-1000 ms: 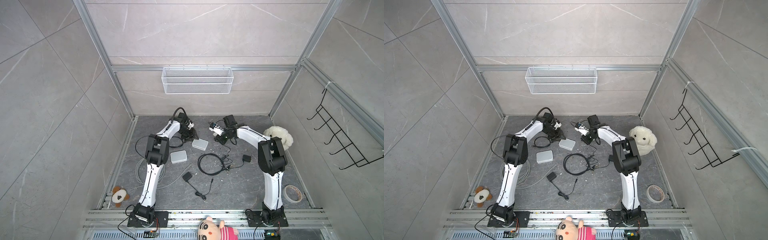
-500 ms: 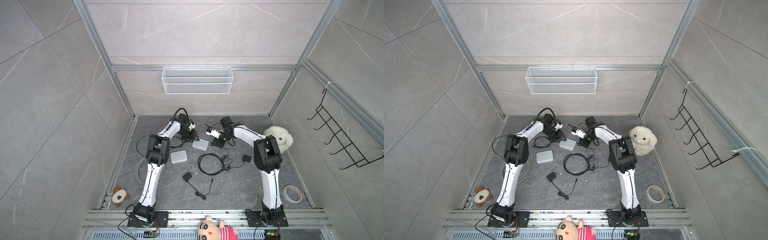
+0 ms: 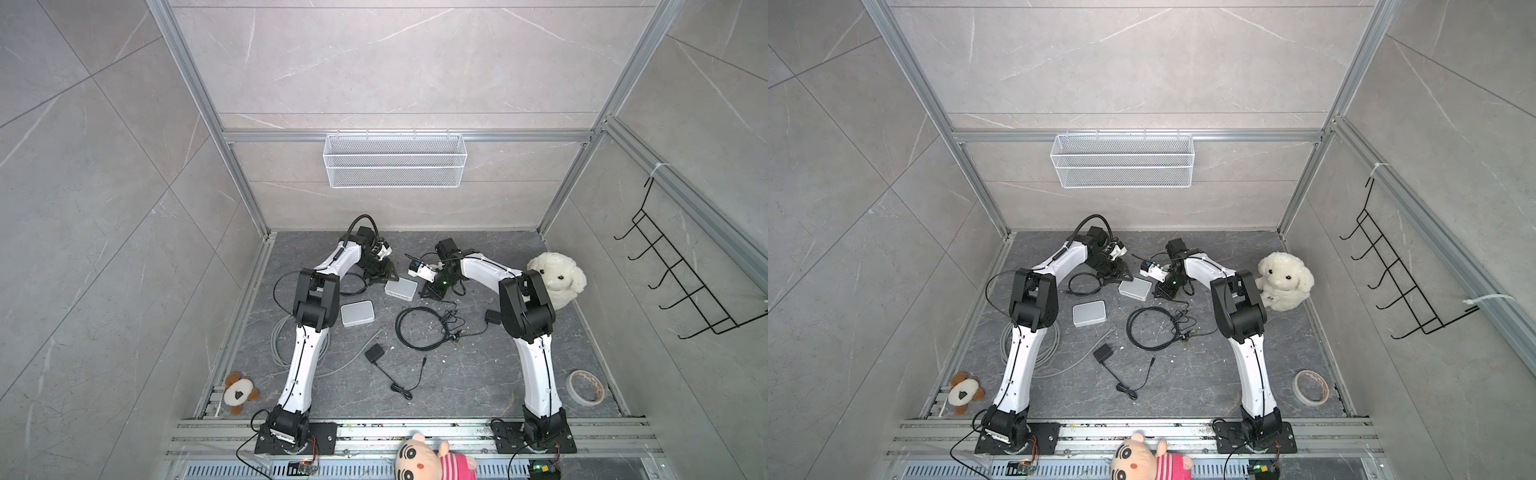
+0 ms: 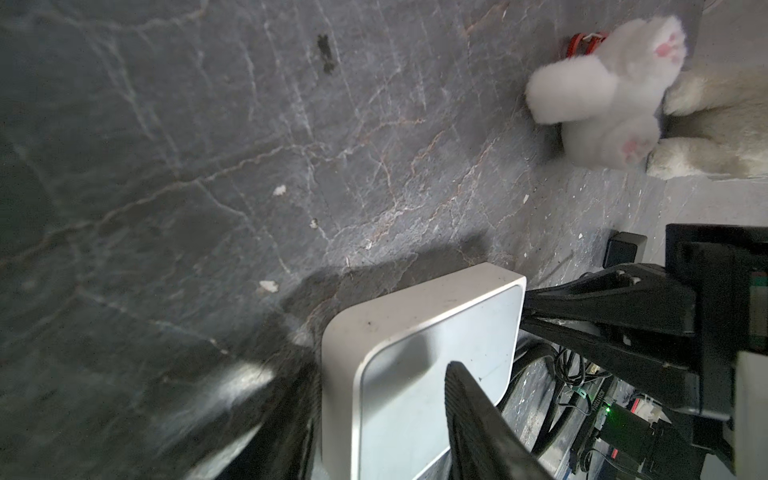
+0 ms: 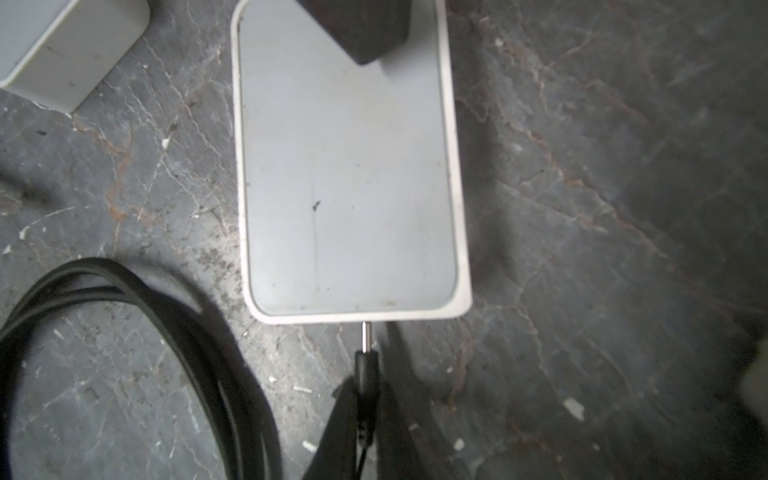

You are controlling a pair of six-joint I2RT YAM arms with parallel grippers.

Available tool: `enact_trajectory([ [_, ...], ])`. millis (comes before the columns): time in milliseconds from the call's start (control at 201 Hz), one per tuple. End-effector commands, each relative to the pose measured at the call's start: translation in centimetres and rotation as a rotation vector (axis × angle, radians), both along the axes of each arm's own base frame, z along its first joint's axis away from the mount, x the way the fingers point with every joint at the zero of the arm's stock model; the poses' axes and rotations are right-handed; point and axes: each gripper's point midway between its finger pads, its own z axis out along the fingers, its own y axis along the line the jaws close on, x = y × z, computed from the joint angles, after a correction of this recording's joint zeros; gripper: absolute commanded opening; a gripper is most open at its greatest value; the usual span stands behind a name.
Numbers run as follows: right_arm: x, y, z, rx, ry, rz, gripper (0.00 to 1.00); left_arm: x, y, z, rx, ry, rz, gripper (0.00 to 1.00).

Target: Insert the plug into the switch port

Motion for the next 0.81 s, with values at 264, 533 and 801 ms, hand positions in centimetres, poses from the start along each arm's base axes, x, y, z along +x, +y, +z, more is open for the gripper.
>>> enact_trajectory([
  [264, 0.6, 0.7, 0.5, 0.019, -0.041, 0.010, 0.13, -0.7, 0.2, -0.5, -0.007, 0.043, -0.019, 0.52],
  [533, 0.8, 1.1, 1.1, 0.022, -0.052, 0.022, 0.13, -1.3, -0.8, -0.5, -0.043, 0.061, -0.040, 0.52],
  [801, 0.7, 1.5, 1.8, -0.006, -0.089, -0.009, 0.12, -2.1, -1.2, -0.6, -0.063, 0.079, -0.073, 0.52],
])
